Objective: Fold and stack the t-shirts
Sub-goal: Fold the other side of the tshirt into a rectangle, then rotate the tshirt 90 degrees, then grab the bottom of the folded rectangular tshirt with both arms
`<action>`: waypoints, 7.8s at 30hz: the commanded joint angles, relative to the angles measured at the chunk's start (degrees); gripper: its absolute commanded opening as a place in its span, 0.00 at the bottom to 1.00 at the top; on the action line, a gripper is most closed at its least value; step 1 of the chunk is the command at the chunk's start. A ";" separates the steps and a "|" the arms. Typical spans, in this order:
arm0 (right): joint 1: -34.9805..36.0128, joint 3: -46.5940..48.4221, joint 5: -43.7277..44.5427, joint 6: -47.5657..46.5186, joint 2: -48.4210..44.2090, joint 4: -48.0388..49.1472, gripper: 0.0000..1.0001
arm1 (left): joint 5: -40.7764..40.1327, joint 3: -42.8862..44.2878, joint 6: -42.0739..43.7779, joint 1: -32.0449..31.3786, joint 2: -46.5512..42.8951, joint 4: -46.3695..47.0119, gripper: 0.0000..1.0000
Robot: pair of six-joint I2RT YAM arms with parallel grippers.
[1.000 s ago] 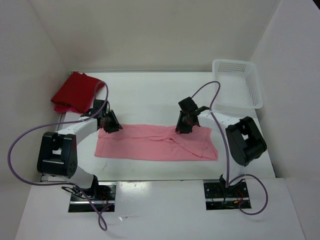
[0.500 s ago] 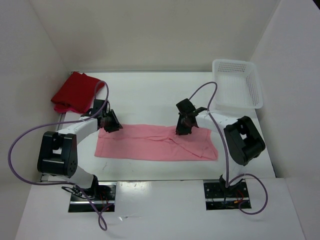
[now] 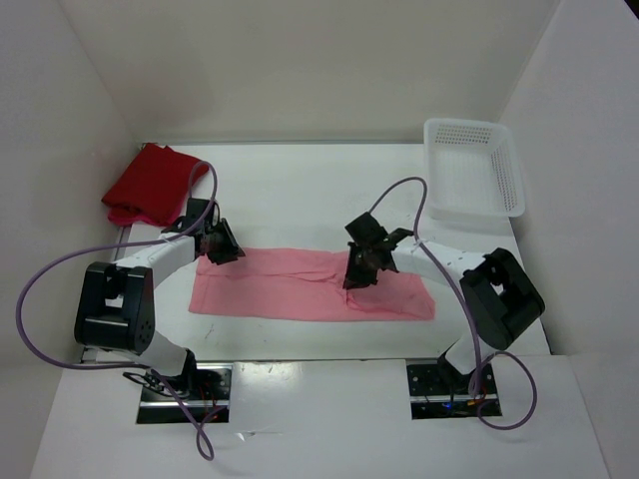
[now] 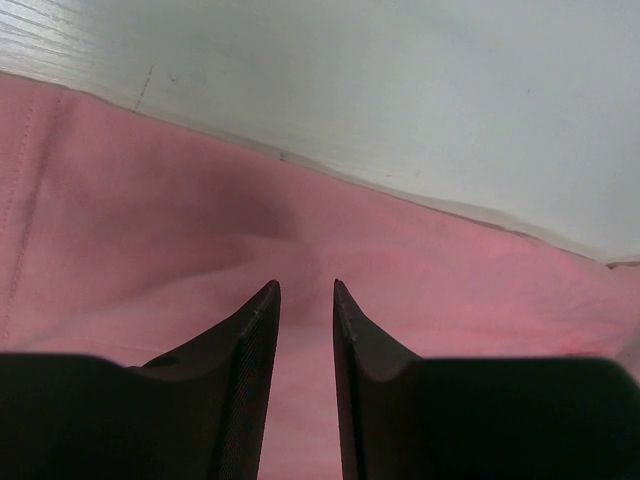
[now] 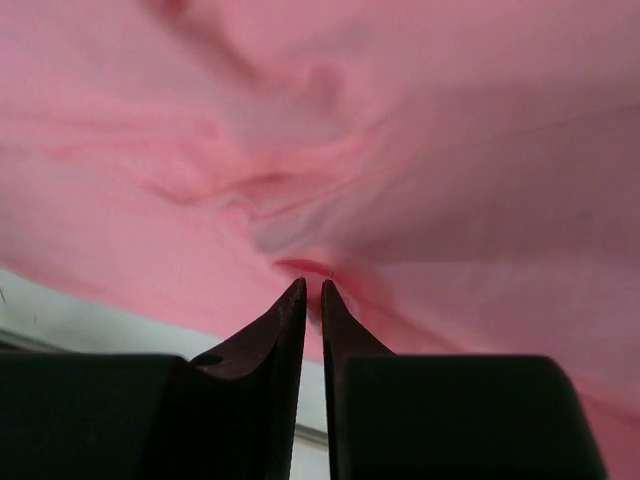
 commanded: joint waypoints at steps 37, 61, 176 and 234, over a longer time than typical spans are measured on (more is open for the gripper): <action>-34.01 -3.27 5.72 -3.20 -2.54 10.22 0.36 | 5.32 -0.48 -5.92 4.40 7.20 6.51 0.35; -37.44 -5.47 9.68 -0.91 -5.79 10.41 0.05 | 5.59 -3.21 -5.92 12.22 5.53 4.58 0.35; 9.94 -15.05 -1.66 13.60 -16.42 8.39 0.35 | 8.57 56.54 6.64 -7.38 43.48 -0.69 0.61; 17.93 -17.85 -12.21 15.26 -5.54 22.19 0.51 | 4.37 -10.68 -12.60 -9.91 -22.51 -16.78 0.42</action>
